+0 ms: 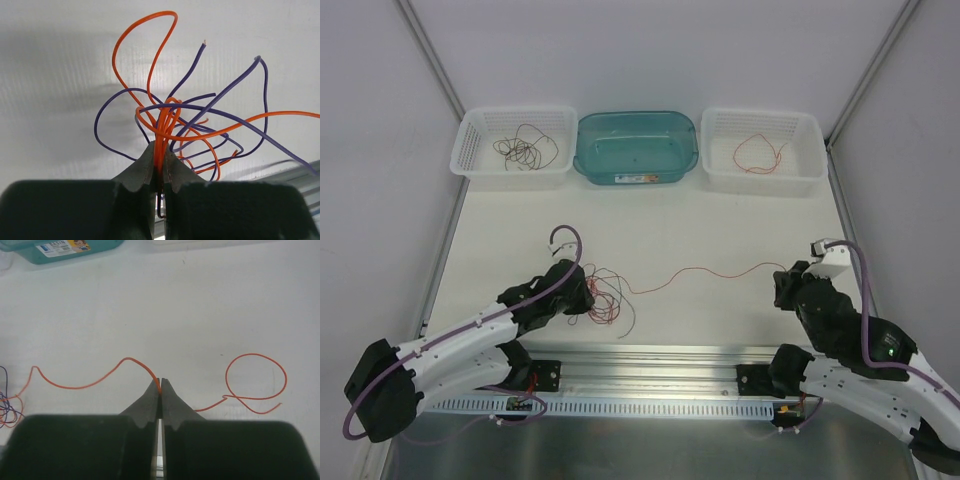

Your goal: Untangle the cables

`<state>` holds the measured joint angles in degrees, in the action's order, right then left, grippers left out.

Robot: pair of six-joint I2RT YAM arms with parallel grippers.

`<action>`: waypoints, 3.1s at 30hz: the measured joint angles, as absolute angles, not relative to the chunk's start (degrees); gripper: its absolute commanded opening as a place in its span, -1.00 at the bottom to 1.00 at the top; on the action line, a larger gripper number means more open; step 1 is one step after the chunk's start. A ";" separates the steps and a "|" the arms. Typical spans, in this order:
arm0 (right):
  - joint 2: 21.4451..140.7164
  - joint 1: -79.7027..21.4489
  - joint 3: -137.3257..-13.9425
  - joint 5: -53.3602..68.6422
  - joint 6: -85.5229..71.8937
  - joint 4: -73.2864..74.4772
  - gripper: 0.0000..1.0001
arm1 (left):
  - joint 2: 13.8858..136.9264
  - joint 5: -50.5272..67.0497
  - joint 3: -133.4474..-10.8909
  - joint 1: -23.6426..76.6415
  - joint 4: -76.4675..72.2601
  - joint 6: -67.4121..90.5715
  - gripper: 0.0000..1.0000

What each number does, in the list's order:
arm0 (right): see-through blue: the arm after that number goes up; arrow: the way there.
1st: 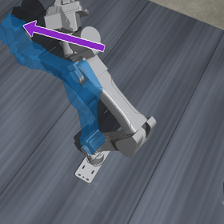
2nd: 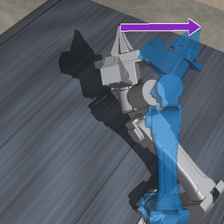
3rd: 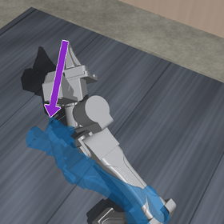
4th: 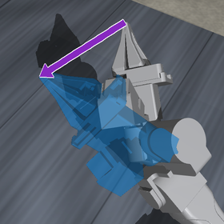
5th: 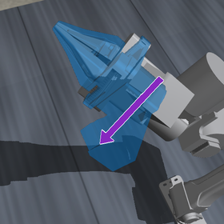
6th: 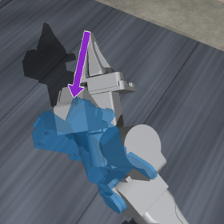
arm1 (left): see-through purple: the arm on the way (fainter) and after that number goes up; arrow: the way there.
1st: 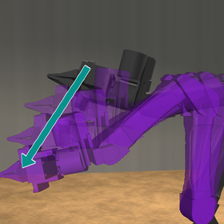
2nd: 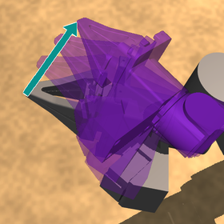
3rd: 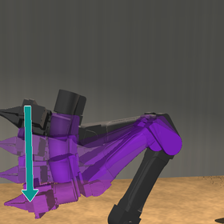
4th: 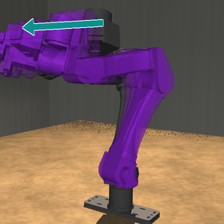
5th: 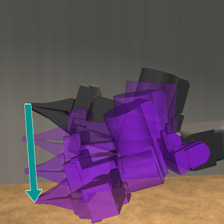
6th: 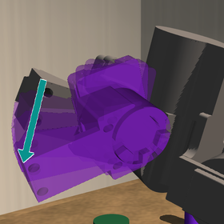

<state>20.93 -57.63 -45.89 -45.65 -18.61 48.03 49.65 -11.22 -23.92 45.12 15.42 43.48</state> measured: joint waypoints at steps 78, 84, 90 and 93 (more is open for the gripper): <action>39.83 -55.77 -52.77 -32.64 -11.33 48.14 -0.54 | 74.61 -4.27 -48.73 60.42 1.17 -14.33 -1.00; 45.17 -49.71 -47.90 -28.58 -12.21 43.38 0.14 | 67.92 -4.51 -54.08 56.71 7.57 -1.98 -1.00; 44.99 -51.07 -45.82 -21.12 -13.37 36.58 0.18 | 67.92 -3.16 -56.86 49.17 14.22 10.81 -1.00; 44.03 -54.37 -44.47 -19.84 -13.98 32.75 0.17 | 67.92 -1.61 -56.88 49.04 16.45 15.51 -1.00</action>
